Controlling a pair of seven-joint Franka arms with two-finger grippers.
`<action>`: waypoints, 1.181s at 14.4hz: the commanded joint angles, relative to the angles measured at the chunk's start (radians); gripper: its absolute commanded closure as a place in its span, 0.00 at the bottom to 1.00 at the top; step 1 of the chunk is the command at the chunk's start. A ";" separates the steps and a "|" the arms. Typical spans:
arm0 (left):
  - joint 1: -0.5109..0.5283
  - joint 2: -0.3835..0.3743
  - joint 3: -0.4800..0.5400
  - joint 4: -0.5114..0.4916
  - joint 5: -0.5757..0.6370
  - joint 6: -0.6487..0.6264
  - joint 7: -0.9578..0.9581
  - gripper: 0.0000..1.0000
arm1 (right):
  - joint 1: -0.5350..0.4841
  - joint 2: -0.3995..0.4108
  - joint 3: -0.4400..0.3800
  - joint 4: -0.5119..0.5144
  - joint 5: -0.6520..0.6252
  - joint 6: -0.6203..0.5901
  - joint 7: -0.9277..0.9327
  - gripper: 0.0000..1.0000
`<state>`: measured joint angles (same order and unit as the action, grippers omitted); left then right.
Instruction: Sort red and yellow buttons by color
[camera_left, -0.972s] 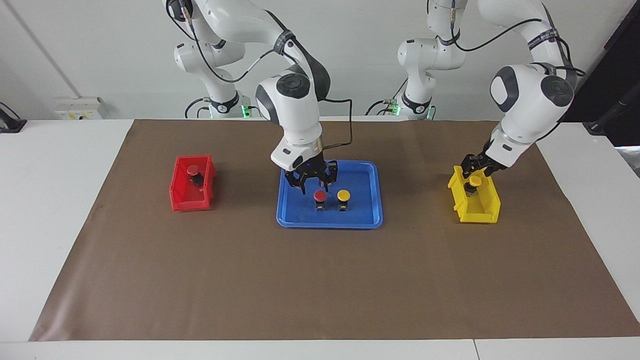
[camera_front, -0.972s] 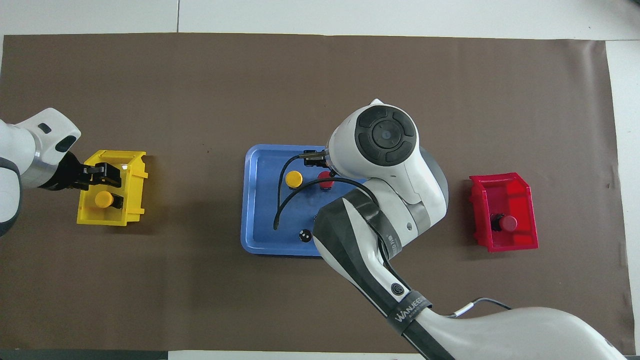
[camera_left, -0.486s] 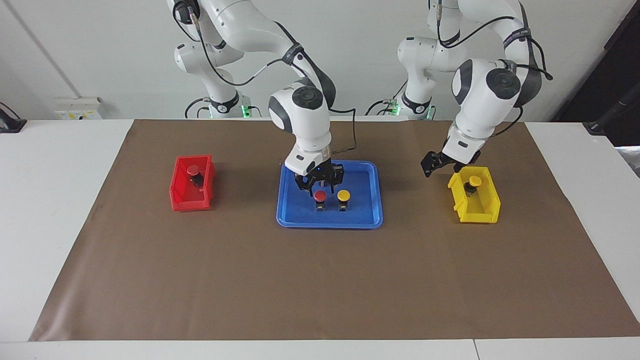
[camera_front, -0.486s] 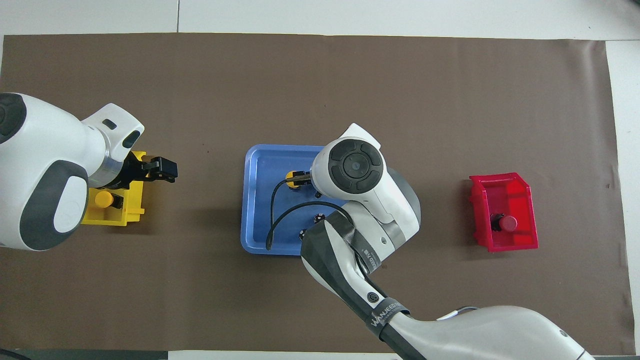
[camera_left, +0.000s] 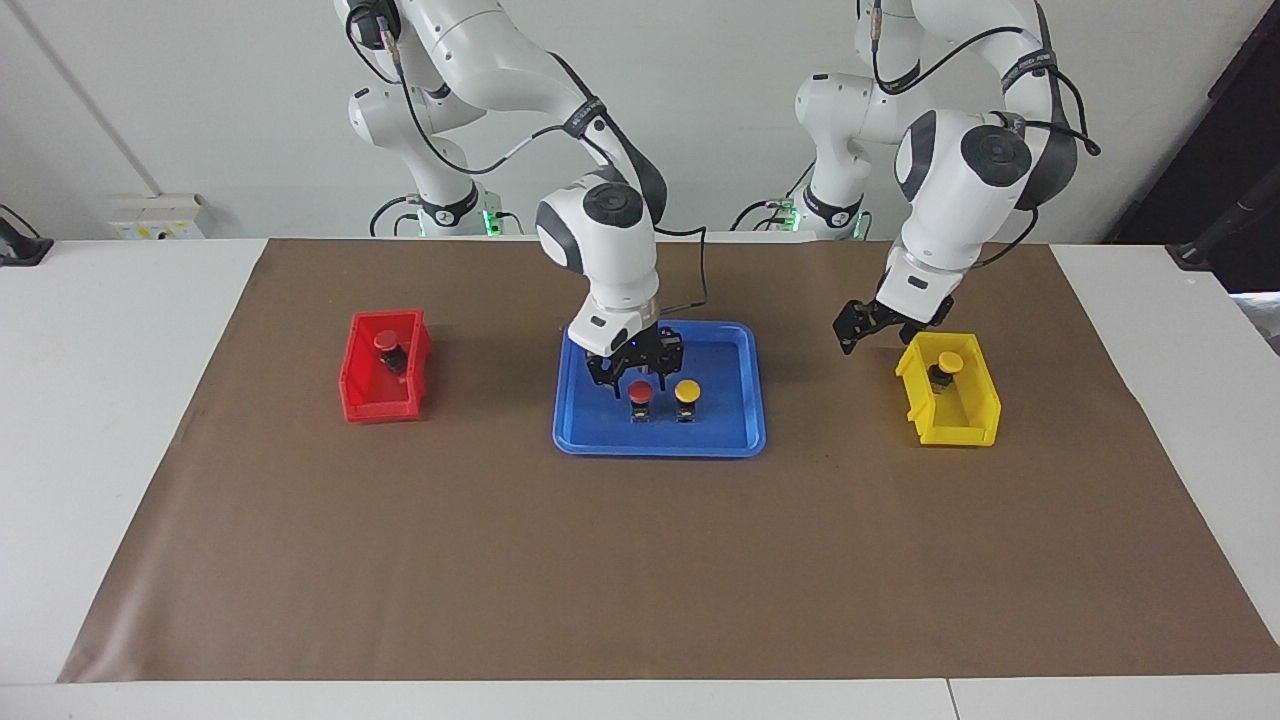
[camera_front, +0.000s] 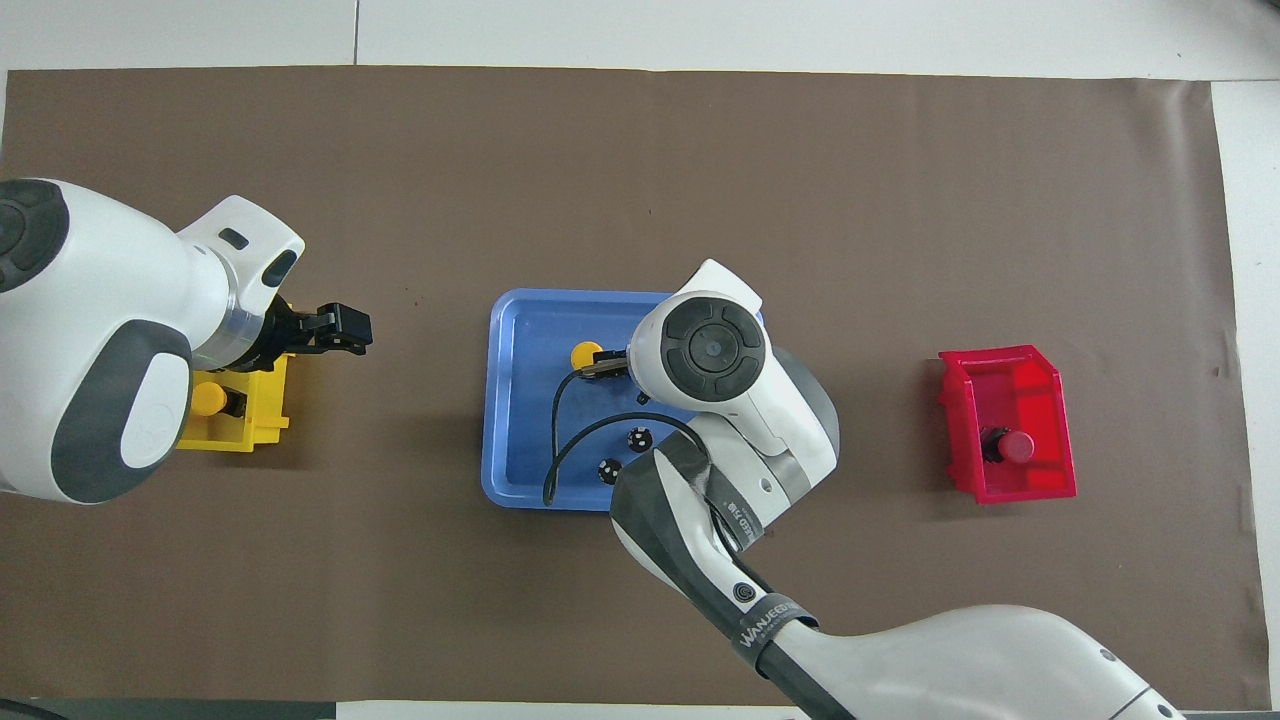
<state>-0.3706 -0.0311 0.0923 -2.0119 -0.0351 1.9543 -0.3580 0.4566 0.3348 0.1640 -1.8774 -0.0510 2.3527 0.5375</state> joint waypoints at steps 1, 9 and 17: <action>-0.013 0.014 -0.003 0.016 -0.035 0.027 -0.031 0.00 | -0.007 0.007 0.005 -0.014 -0.020 0.028 0.004 0.37; -0.163 0.144 -0.009 0.054 -0.035 0.199 -0.301 0.00 | -0.016 0.009 0.002 0.024 -0.020 0.011 -0.004 0.74; -0.300 0.318 -0.022 0.188 0.001 0.216 -0.527 0.00 | -0.290 -0.230 0.003 -0.011 -0.004 -0.266 -0.201 0.74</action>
<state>-0.6382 0.2374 0.0651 -1.8752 -0.0565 2.1674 -0.8226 0.2347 0.1727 0.1550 -1.8182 -0.0561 2.0997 0.3946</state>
